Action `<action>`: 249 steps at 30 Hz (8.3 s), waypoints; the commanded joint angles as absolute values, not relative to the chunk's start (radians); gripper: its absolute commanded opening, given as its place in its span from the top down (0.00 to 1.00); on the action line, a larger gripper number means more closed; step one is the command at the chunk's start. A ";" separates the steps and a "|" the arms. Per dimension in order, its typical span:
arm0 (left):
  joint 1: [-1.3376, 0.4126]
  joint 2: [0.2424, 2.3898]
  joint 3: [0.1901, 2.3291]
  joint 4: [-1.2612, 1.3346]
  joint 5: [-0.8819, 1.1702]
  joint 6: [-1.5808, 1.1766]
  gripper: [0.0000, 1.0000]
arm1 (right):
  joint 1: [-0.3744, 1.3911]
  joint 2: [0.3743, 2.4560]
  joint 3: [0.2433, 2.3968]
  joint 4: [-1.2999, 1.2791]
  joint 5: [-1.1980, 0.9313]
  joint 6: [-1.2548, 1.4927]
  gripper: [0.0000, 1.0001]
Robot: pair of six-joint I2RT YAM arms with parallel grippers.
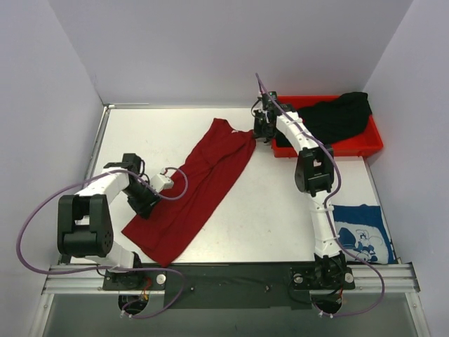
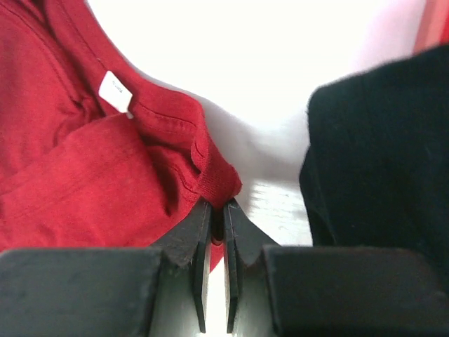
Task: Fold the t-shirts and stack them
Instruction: Rotate the tshirt 80 degrees, then grab the bottom of the folded rectangular tshirt with both arms, then fold the folded rectangular tshirt in 1/3 of the way, then grab one side of the 2/3 rectangular tshirt with both arms, then fold the long partially folded tshirt into a neat square
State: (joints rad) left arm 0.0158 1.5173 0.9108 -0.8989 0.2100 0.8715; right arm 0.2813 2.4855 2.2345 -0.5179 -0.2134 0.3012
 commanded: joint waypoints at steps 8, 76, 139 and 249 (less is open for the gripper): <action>-0.276 1.502 0.818 -0.902 0.403 0.847 0.50 | 0.215 2.577 2.410 -0.351 -0.304 0.449 1.00; -0.187 1.123 0.661 -1.376 0.482 2.355 0.40 | 1.232 1.589 0.789 -0.084 -0.546 -0.933 1.00; -0.316 1.574 0.929 0.172 0.486 0.546 1.00 | 0.376 1.703 0.980 0.388 -0.764 0.113 1.00; -0.353 1.319 1.296 -0.989 0.701 0.780 1.00 | 0.453 1.440 1.255 -0.776 -1.023 -0.560 1.00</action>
